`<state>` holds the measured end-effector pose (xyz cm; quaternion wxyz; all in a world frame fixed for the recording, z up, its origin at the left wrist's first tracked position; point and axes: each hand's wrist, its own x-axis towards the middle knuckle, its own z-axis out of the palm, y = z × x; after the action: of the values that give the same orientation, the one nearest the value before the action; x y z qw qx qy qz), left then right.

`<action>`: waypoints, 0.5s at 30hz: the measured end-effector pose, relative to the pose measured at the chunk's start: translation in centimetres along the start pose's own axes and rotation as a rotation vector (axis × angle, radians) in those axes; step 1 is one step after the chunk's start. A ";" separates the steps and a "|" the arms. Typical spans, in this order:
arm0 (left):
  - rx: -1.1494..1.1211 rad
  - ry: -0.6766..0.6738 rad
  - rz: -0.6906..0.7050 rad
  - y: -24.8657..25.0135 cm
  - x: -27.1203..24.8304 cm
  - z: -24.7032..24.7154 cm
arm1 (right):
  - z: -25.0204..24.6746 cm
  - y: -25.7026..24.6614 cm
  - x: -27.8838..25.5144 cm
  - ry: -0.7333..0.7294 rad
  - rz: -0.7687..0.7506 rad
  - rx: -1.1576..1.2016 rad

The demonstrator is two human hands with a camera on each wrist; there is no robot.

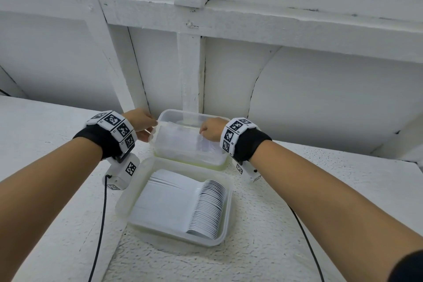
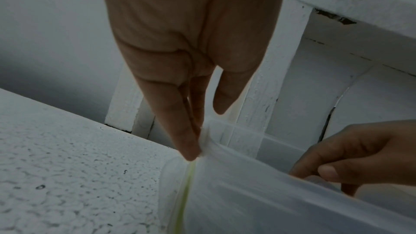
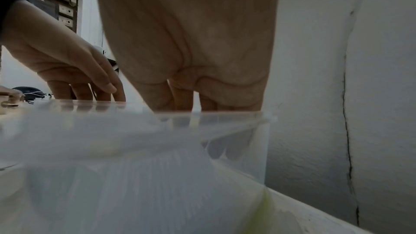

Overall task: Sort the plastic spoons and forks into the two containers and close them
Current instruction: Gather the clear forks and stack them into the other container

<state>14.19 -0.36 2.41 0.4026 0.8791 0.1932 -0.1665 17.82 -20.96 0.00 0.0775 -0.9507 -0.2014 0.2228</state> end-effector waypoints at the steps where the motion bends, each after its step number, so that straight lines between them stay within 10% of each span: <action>1: 0.006 -0.005 -0.003 0.0 -0.2 0.0 | -0.1 -0.1 -0.2 0.005 0.005 -0.001; 8: 0.242 0.096 0.106 1.3 -3.9 -0.9 | -2.7 0.0 -5.1 0.103 -0.060 0.061; 15: 0.326 0.220 0.562 4.9 -12.2 1.9 | -3.6 2.4 -17.9 0.174 -0.108 0.091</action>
<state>5.65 -7.28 9.86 0.2638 0.9634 -0.0435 0.0181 5.64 -30.82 9.69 0.1497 -0.9497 -0.2344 0.1440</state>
